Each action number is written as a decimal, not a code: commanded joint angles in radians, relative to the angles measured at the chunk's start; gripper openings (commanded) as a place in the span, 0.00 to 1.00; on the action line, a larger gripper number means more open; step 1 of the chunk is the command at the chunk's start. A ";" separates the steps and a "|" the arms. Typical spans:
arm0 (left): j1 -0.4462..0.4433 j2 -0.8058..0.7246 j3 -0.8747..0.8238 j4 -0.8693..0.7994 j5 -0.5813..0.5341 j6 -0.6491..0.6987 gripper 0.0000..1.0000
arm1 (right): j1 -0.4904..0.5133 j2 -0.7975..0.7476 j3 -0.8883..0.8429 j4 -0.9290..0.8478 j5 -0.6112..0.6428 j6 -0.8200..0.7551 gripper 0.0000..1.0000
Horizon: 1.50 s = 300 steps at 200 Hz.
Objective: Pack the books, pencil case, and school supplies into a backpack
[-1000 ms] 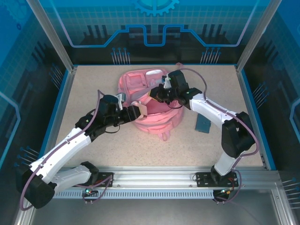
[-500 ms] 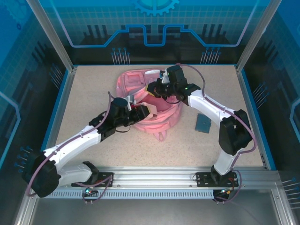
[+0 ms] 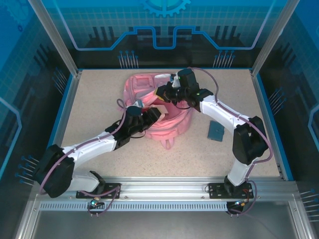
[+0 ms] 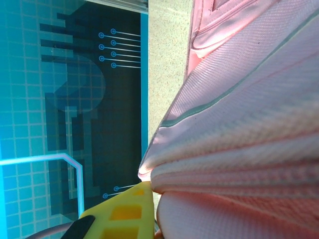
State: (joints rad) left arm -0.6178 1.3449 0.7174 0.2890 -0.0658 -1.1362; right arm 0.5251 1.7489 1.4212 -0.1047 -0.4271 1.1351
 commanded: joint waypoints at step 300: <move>0.010 -0.066 0.276 -0.565 -0.156 1.075 0.80 | -0.057 -0.148 -0.102 -0.032 -0.113 -0.078 0.04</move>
State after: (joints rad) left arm -0.6117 1.2289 0.9474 -0.3016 -0.1612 -0.3431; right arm 0.4870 1.6764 1.3262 -0.1444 -0.4725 1.0863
